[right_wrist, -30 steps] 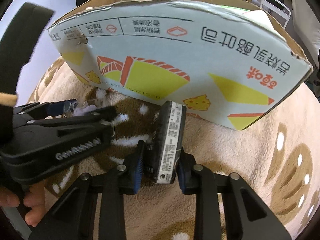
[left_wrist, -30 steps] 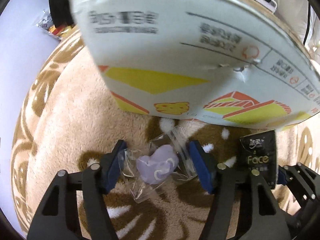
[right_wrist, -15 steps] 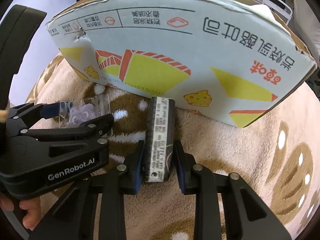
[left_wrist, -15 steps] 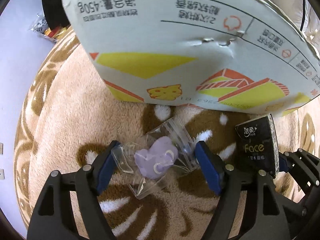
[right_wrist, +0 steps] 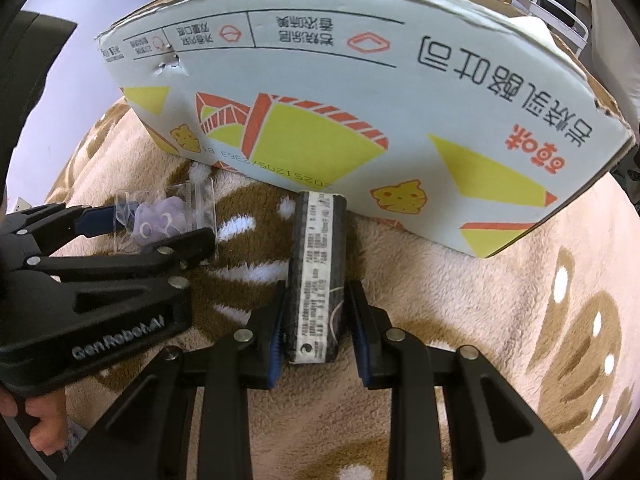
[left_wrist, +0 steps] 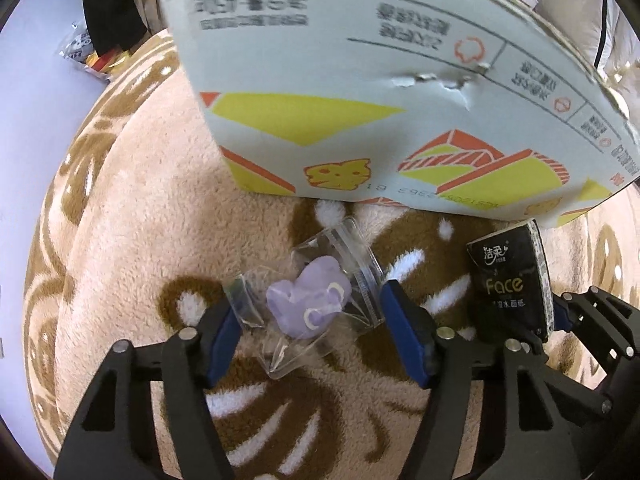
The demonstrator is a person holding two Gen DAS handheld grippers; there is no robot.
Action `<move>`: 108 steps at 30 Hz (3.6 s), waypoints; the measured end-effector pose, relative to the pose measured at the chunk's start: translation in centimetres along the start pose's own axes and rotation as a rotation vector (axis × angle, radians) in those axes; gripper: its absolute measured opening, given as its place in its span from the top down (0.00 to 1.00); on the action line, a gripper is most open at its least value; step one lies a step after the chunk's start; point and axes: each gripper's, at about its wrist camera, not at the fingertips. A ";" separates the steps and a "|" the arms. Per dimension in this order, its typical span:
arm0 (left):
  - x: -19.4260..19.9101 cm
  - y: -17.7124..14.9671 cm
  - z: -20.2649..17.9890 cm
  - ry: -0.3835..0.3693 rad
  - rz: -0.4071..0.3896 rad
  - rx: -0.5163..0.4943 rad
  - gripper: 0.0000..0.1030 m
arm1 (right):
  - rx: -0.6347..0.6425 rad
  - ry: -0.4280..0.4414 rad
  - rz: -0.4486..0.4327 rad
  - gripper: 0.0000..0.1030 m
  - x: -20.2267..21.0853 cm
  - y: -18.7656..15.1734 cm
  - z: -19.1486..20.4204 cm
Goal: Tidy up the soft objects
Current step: 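Grasp bagged purple toy with left tool while right tool grasps black Face tissue pack, then lift bagged purple toy with left tool while right tool lifts black tissue pack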
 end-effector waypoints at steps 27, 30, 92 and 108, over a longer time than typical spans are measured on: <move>2.2 -2.2 -3.9 0.065 -0.038 -0.148 0.34 | -0.021 0.017 -0.004 0.79 2.4 -0.9 -0.3; 2.1 -2.4 -4.8 0.094 -0.050 -0.178 0.31 | -0.020 0.014 -0.004 0.79 3.0 -1.0 -0.6; 2.9 -2.8 0.6 0.017 -0.095 -0.145 0.81 | -0.102 -0.002 0.001 0.79 4.3 -1.1 -2.3; 4.6 -3.5 -2.7 0.203 -0.264 -0.358 0.48 | -0.121 0.011 0.002 0.79 4.3 -0.8 -2.9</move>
Point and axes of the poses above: each gripper's, at about its wrist camera, not at the fingertips, and x roughly against the way its jaws point, z to its left, y to its top, and after that the axes turned 10 degrees about y, right-handed
